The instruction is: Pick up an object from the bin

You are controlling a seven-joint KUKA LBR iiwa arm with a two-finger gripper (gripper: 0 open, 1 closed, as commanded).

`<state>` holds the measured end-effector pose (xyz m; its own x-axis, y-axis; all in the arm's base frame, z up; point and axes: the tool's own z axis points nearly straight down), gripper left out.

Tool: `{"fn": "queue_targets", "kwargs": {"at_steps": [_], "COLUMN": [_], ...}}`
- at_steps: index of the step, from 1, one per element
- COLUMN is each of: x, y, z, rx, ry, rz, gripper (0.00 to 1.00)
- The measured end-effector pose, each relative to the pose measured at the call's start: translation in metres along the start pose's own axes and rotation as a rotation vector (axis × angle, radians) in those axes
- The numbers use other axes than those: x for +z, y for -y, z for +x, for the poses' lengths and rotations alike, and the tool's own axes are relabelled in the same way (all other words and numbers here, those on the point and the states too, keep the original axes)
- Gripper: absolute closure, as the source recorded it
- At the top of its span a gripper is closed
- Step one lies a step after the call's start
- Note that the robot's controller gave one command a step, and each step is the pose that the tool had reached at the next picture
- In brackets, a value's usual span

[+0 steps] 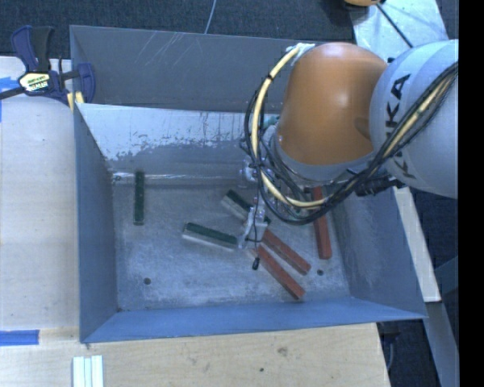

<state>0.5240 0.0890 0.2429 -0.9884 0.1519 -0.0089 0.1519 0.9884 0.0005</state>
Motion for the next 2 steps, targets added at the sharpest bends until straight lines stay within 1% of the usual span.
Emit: {"fn": "queue_targets", "kwargs": {"at_steps": [1,2], "x": [0.003,0.040], "y": [-0.002,-0.011], "z": [0.001,-0.012], "rx": [-0.004,0.043], "ry": [-0.006,0.003], "rz": [0.000,-0.003], "gripper": [0.00,0.00]}}
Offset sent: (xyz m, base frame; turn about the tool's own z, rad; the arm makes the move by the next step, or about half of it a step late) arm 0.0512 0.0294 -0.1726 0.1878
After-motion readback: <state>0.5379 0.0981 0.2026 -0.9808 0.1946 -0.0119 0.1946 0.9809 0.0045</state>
